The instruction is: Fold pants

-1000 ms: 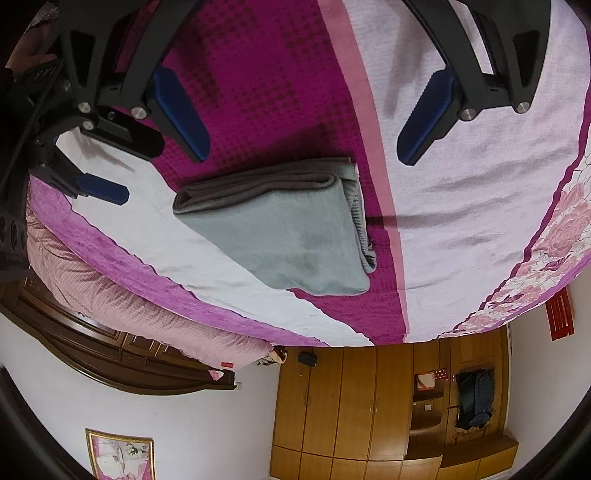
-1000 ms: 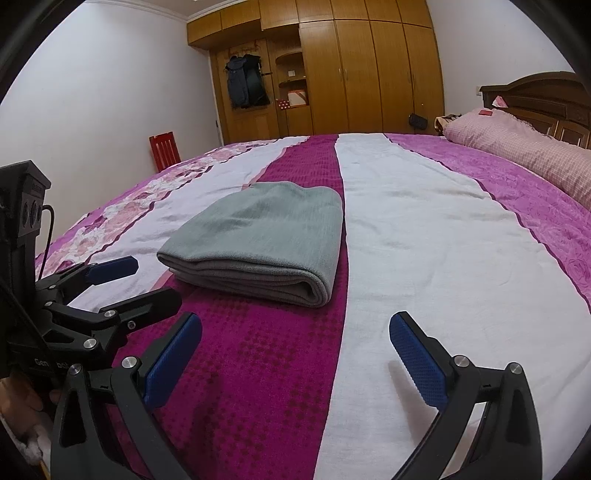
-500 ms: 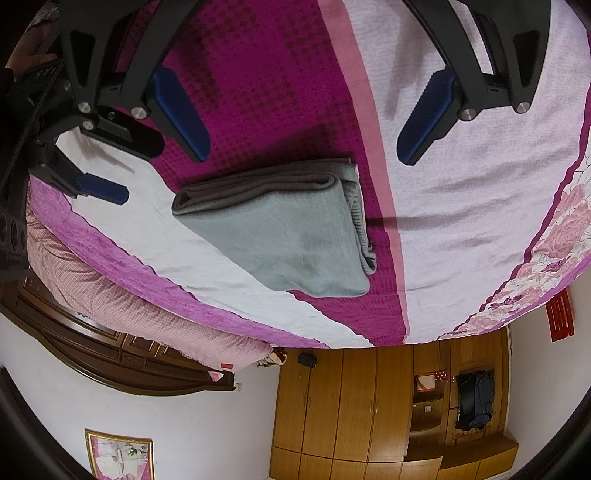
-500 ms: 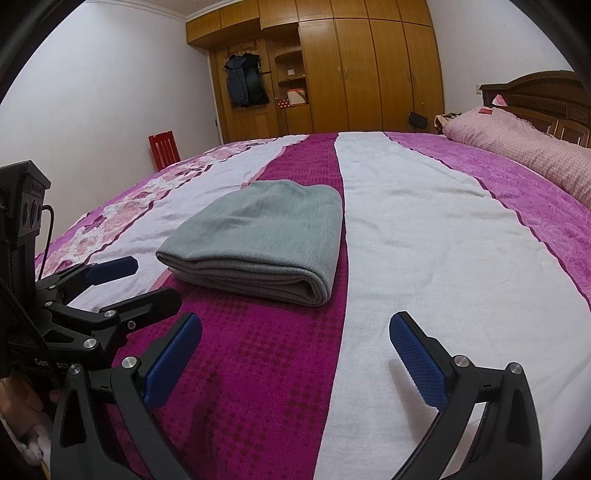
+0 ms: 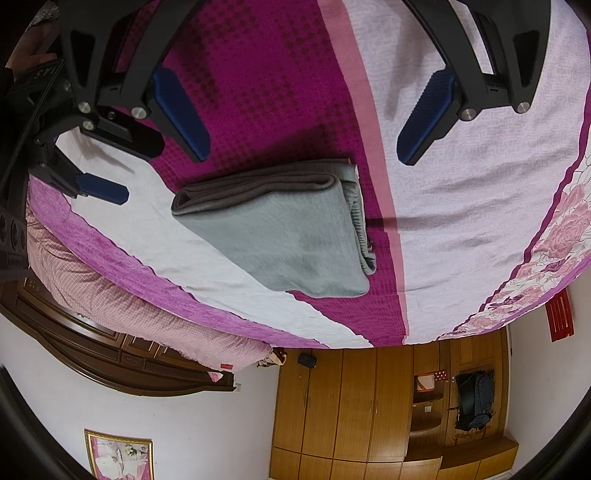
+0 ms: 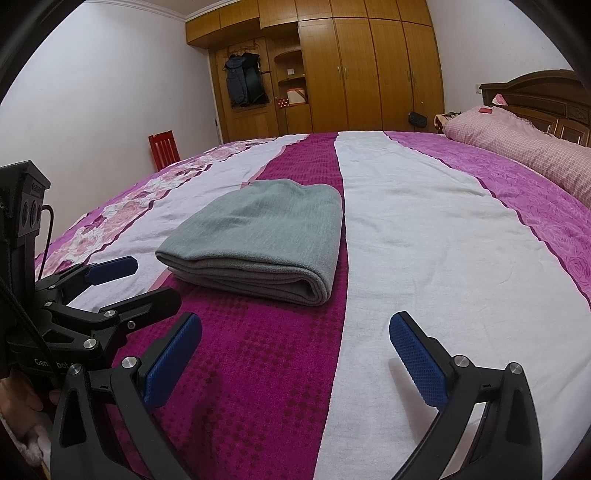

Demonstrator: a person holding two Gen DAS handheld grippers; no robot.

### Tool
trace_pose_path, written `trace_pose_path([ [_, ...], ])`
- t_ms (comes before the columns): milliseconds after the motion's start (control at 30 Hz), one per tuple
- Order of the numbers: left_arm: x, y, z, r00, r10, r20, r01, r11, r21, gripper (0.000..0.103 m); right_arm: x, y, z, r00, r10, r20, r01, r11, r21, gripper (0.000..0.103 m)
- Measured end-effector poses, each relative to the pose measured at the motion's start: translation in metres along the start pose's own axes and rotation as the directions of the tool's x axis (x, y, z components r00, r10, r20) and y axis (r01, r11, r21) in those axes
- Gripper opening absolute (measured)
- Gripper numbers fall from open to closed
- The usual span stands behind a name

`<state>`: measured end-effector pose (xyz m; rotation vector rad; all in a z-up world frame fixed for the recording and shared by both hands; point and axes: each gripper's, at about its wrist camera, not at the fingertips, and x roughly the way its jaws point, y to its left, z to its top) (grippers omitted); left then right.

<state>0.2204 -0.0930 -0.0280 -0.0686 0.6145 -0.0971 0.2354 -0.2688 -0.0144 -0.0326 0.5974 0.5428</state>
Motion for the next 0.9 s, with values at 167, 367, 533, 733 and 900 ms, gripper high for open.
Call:
trace_pose_path([
  [167,0.0003,0.0005,-0.0003,1.000,0.001,-0.002,-0.001,1.000,-0.001,0.103,0.0006,-0.0002,-0.0005,1.000,0.000,-0.002,0.000,1.000,0.001,0.102],
  [367,0.0001,0.0005,-0.0001,1.000,0.001,-0.001,-0.001,1.000,0.000,0.103,0.0008,-0.0003,-0.0017,1.000,0.000,-0.002,0.000,1.000,0.002,0.102],
  [533,0.0001,0.0007,0.0000,1.000,0.001,-0.003,-0.001,1.000,-0.001,0.103,0.0009,-0.0005,-0.0013,1.000,0.000,-0.003,0.000,1.000,0.002,0.102],
  [733,0.0006,0.0015,-0.0002,1.000,0.002,-0.004,-0.002,1.000,-0.001,0.103,0.0017,-0.0007,-0.0019,1.000,-0.014,-0.010,0.014,1.000,0.002,0.102],
  [900,-0.0004,0.0055,-0.0020,0.999,-0.001,-0.033,0.001,1.000,-0.014,0.103,-0.0052,-0.0078,0.0010,0.999,-0.032,-0.012,0.032,0.999,0.038,0.102],
])
